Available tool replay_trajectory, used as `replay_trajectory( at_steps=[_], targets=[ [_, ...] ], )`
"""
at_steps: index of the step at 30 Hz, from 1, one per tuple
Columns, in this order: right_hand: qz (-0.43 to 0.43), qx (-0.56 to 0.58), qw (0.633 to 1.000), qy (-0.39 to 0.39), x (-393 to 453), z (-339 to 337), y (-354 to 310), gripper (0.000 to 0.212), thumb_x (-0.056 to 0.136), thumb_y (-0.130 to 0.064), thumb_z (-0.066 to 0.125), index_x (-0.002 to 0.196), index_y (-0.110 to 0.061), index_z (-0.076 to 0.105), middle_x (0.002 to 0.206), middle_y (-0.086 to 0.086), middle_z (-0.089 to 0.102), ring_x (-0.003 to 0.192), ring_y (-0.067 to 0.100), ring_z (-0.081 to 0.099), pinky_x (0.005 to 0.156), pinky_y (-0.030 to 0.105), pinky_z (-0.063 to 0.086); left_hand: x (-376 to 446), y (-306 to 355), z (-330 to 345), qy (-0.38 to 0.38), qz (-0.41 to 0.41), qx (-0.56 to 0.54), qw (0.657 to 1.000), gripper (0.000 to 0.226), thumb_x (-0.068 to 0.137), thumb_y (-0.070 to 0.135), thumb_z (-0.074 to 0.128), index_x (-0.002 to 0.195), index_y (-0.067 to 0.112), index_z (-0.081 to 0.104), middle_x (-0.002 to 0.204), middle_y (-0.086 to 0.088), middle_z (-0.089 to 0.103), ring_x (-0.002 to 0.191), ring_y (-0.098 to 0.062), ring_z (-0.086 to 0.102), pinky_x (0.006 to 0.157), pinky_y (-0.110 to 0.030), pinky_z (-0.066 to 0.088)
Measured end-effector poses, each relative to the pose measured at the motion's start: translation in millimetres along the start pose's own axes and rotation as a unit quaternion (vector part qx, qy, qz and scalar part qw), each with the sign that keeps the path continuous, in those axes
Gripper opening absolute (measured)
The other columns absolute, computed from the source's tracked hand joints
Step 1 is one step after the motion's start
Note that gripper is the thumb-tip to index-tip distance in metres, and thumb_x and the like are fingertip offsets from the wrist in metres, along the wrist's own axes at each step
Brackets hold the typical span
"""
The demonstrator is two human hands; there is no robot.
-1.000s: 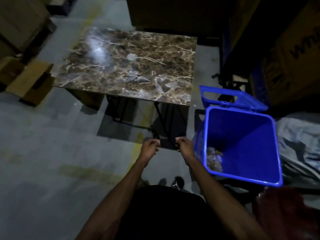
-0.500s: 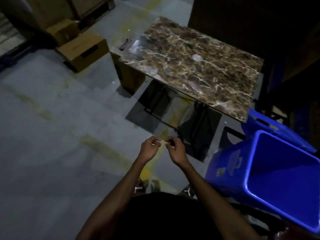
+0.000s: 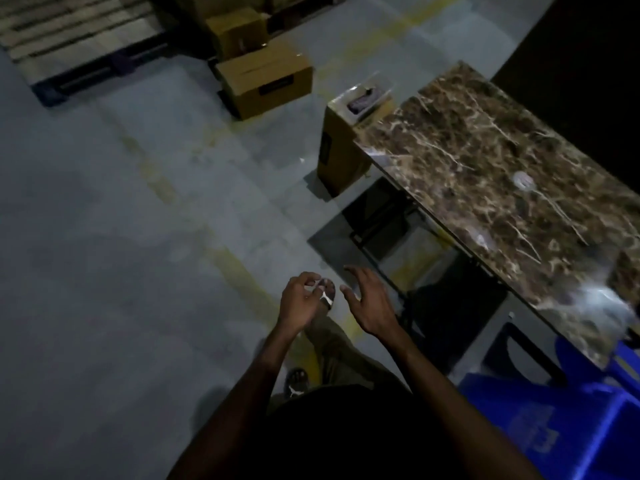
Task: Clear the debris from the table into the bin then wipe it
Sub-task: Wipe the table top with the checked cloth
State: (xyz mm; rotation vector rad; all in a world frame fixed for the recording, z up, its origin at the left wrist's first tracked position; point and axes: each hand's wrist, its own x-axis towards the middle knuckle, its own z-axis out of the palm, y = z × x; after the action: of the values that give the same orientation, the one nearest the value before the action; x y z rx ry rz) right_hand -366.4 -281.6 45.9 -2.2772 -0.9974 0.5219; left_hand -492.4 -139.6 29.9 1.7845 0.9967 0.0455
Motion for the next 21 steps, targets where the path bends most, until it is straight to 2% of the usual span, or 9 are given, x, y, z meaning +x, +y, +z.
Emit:
replay_trajectory(
  at_steps=[3,8,11,15,18,21],
  targets=[
    [-0.023,0.003,1.0,-0.018,72.5,11.2,-4.2,0.04,0.106,-0.036,0.057,0.14,-0.016,0.056,0.133,0.009,0.059,0.12,0.027,0.058,0.099,0.04,0.047,51.4,10.8,-23.6,0.007,0.012,0.028,1.0,0.028,0.096,0.017,0.066,0.124,0.021,0.067,0.119,-0.009,0.063,0.102,-0.027,0.064,0.094,-0.034,0.053],
    [-0.048,0.021,0.996,-0.07,198.9,18.9,-27.0,0.046,0.102,-0.039,0.054,0.143,-0.016,0.055,0.138,0.009,0.057,0.123,0.029,0.058,0.1,0.041,0.048,138.1,52.3,-74.7,0.045,0.005,0.039,0.998,0.037,0.096,0.017,0.067,0.132,0.023,0.063,0.117,-0.002,0.062,0.109,-0.016,0.06,0.099,-0.033,0.05],
    [-0.076,0.044,0.994,-0.067,264.4,7.7,-42.2,0.043,0.104,-0.033,0.058,0.143,-0.016,0.054,0.139,0.008,0.056,0.123,0.027,0.058,0.103,0.042,0.049,190.7,86.6,-104.0,0.072,0.019,0.043,0.996,0.038,0.096,0.017,0.066,0.133,0.022,0.063,0.119,-0.003,0.064,0.11,-0.015,0.06,0.099,-0.031,0.049],
    [-0.062,0.045,0.995,-0.062,343.3,-13.8,-50.0,0.047,0.101,-0.041,0.052,0.142,-0.019,0.053,0.138,0.007,0.057,0.122,0.027,0.058,0.102,0.047,0.05,264.0,119.5,-127.3,0.102,0.009,0.073,0.992,0.039,0.095,0.022,0.066,0.134,0.024,0.062,0.121,0.001,0.066,0.115,-0.021,0.061,0.104,-0.038,0.048],
    [-0.058,0.057,0.996,-0.035,394.0,-28.8,-48.4,0.044,0.102,-0.037,0.055,0.142,-0.019,0.052,0.137,0.006,0.057,0.122,0.026,0.058,0.099,0.044,0.051,312.9,149.9,-137.9,0.085,0.019,0.067,0.994,0.041,0.096,0.021,0.067,0.137,0.024,0.06,0.126,0.002,0.066,0.12,-0.019,0.059,0.107,-0.038,0.046],
    [-0.018,0.065,0.998,-0.015,435.7,-36.9,-40.6,0.043,0.103,-0.034,0.058,0.142,-0.017,0.052,0.137,0.008,0.056,0.122,0.027,0.058,0.098,0.042,0.05,363.4,171.4,-142.8,0.057,0.019,0.061,0.996,0.043,0.097,0.022,0.066,0.139,0.025,0.06,0.133,0.002,0.064,0.125,-0.019,0.058,0.11,-0.039,0.046]
  ],
)
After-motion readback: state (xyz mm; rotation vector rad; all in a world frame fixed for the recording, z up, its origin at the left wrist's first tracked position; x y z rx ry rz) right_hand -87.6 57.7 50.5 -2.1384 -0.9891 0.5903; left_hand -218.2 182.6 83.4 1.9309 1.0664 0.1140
